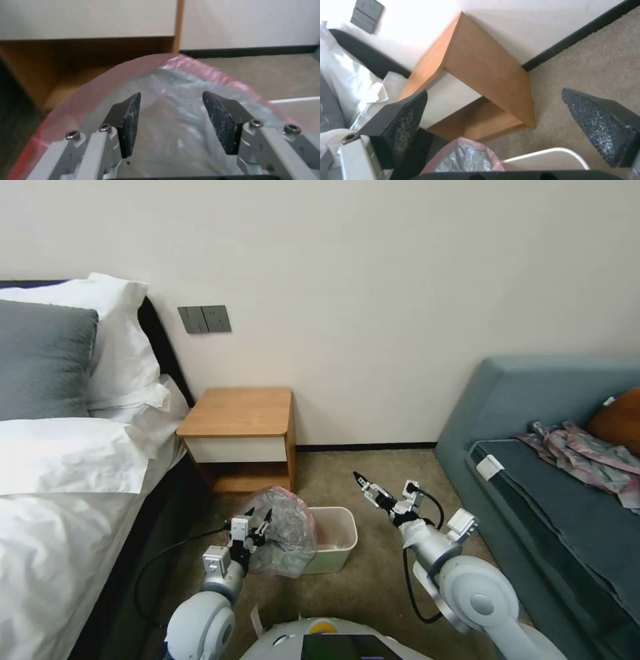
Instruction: Pick up the garbage bag from the table and place it over the trash can.
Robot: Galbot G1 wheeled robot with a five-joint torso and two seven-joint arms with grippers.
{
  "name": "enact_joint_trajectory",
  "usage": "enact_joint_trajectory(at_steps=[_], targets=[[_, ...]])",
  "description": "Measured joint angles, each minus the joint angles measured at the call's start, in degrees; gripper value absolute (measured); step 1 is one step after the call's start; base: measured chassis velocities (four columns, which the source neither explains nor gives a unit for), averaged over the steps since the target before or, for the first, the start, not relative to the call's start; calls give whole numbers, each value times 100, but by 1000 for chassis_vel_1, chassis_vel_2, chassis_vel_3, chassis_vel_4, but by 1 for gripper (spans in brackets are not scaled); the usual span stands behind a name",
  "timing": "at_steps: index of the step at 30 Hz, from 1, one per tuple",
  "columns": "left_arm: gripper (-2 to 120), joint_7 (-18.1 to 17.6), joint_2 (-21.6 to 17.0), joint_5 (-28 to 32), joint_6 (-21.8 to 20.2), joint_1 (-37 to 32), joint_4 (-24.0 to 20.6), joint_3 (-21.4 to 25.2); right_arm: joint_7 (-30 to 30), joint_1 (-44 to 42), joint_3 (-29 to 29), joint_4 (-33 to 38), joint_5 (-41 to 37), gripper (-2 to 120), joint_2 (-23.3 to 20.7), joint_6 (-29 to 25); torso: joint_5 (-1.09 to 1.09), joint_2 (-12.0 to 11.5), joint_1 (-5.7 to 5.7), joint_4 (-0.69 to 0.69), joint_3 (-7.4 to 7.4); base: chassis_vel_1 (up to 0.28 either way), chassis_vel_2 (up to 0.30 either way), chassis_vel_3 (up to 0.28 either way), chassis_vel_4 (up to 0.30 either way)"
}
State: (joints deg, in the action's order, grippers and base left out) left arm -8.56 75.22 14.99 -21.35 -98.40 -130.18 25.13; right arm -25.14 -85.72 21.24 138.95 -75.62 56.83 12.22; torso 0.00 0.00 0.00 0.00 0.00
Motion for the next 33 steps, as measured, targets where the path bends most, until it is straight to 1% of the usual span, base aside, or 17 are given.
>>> enact_joint_trajectory(at_steps=[1, 3, 4, 7, 11, 24, 33], targets=[[52, 0, 0, 0, 0, 0, 0, 0, 0, 0, 0, 0, 0, 100, 0, 0, 0, 0, 0, 0, 0, 0, 0, 0, 0], [53, -202, 30, -13, -30, 7, 53, -3, 1, 1, -23, -22, 19, 100, 13, -2, 0, 0, 0, 0, 0, 0, 0, 0, 0], [53, -202, 30, -13, -30, 7, 53, -3, 1, 1, -23, -22, 19, 100, 13, -2, 0, 0, 0, 0, 0, 0, 0, 0, 0], [52, -400, 70, -16, -35, 11, 97, -4, 13, 7, -58, -55, 41, 100, 31, -2, 0, 0, 0, 0, 0, 0, 0, 0, 0], [52, -477, 103, -12, -36, 12, 147, -14, 34, 10, -80, -78, 52, 100, 52, -1, 0, 0, 0, 0, 0, 0, 0, 0, 0], [49, -474, 147, -12, -33, 112, 403, -148, 57, 9, -86, -94, 86, 100, 82, 3, 0, 0, 0, 0, 0, 0, 0, 0, 0], [42, -447, 222, -68, -28, 184, 543, -292, 67, 6, -62, -110, 122, 100, 95, 1, 0, 0, 0, 0, 0, 0, 0, 0, 0]])
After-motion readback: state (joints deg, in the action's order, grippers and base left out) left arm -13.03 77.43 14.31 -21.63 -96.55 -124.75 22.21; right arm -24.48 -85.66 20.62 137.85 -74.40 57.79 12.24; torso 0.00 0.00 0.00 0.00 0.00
